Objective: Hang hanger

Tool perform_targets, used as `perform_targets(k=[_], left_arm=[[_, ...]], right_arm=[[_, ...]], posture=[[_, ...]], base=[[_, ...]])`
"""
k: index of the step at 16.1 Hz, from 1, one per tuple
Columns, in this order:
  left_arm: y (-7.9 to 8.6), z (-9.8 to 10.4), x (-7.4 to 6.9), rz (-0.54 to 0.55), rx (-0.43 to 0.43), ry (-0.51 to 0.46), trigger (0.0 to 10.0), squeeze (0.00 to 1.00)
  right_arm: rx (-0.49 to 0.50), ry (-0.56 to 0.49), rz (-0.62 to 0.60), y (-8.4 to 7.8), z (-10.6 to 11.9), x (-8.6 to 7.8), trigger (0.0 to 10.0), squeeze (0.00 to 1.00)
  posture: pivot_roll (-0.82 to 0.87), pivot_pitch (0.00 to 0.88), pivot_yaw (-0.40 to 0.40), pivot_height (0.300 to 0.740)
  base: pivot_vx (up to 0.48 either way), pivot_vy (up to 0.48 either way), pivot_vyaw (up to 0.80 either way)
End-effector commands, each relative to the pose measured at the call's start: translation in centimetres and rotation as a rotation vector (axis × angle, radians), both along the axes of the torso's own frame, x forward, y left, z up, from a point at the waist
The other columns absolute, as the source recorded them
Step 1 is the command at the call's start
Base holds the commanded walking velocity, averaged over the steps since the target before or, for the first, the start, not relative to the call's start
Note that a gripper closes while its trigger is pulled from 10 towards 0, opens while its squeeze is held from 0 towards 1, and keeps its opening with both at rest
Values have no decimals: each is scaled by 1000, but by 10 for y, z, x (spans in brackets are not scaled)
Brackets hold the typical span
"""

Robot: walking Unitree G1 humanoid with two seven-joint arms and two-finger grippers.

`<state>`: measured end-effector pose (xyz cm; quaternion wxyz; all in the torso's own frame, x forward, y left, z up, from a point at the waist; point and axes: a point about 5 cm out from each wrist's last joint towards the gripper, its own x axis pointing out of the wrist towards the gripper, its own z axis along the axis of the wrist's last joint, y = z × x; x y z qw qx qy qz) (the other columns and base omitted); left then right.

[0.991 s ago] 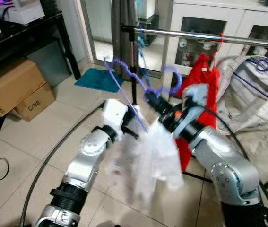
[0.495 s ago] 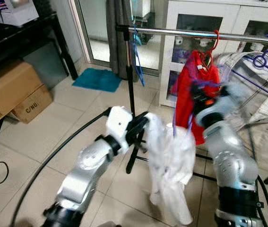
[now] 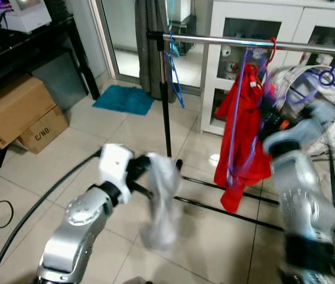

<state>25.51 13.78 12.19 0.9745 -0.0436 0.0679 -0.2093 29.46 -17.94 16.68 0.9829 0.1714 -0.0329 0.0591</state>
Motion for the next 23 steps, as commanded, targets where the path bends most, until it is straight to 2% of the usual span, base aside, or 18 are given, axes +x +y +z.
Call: perform_targets(k=[1,2,3,4,5,6,7,10,11,13,14,15,16,18,20,21,22,23], left_arm=[[19,10,-2,131,-39,-19,0,0],[25,9,-6,170,-58,-17,0,0],[29,10,-10,212,-69,-39,0,0],[31,11,-12,257,-72,-50,1294,0],[26,13,-13,267,-24,-54,10000,0],[22,16,-15,263,0,-56,10000,0],[27,19,-14,333,25,-101,10000,0],[20,28,-3,363,-62,-188,10000,0],[23,30,-3,428,-47,-184,10000,0],[17,24,-6,362,-126,-75,10000,0],[15,21,-5,338,-108,-59,10000,0],[12,21,-3,321,-55,-82,10000,0],[14,23,-1,340,-20,-124,10000,0],[22,30,4,452,-14,-227,10000,0],[20,29,5,404,-15,-203,10000,0],[22,28,6,421,-11,-197,10000,0],[22,26,7,410,23,-177,10000,0],[19,24,5,334,-3,-128,10000,0]], right_arm=[[-147,62,108,10,-5,-13,0,0],[-270,132,187,13,-16,-29,0,0],[-301,165,252,18,-21,-48,0,0],[-334,213,275,22,-27,-59,10000,0],[-332,262,247,22,-33,-62,10000,0],[-337,286,153,17,-39,-57,10000,0],[-337,235,52,14,-30,-50,10000,0],[-266,145,-4,10,-9,-47,10000,0],[-245,133,-1,14,-7,-45,10000,0],[-335,109,-6,16,-2,-45,10000,0],[-405,106,-102,0,3,-45,10000,0],[-385,143,-169,-13,0,-46,10000,0],[-290,157,-192,-15,-1,-46,10000,0],[-355,154,-174,-9,-4,-45,10000,0],[-341,135,-193,-8,-3,-45,10000,0],[-245,151,-172,-6,-3,-44,10000,0],[-264,141,-193,-6,-1,-43,10000,0],[-294,145,-198,-5,-2,-41,10000,0]], posture=[[-94,0,98,740],[-107,0,100,740],[-119,0,99,740],[-107,0,83,740],[-74,0,53,740],[-61,0,47,740],[-74,0,61,740],[-83,0,74,740],[-68,0,66,740],[-73,0,72,740],[-88,0,80,740],[-95,0,87,740],[-96,0,90,740],[-95,0,93,740],[-97,0,95,740],[-98,0,99,740],[-98,0,100,740],[-98,0,99,740]], base=[[0,0,0],[0,0,0],[0,0,0],[0,0,0],[0,0,0],[0,0,-594],[0,0,-800],[0,0,-800],[0,0,-800],[0,0,-800],[0,0,-800],[0,0,-800],[0,0,-800],[0,0,-800],[0,0,-800],[0,0,-800],[0,0,-800],[0,0,-769]])
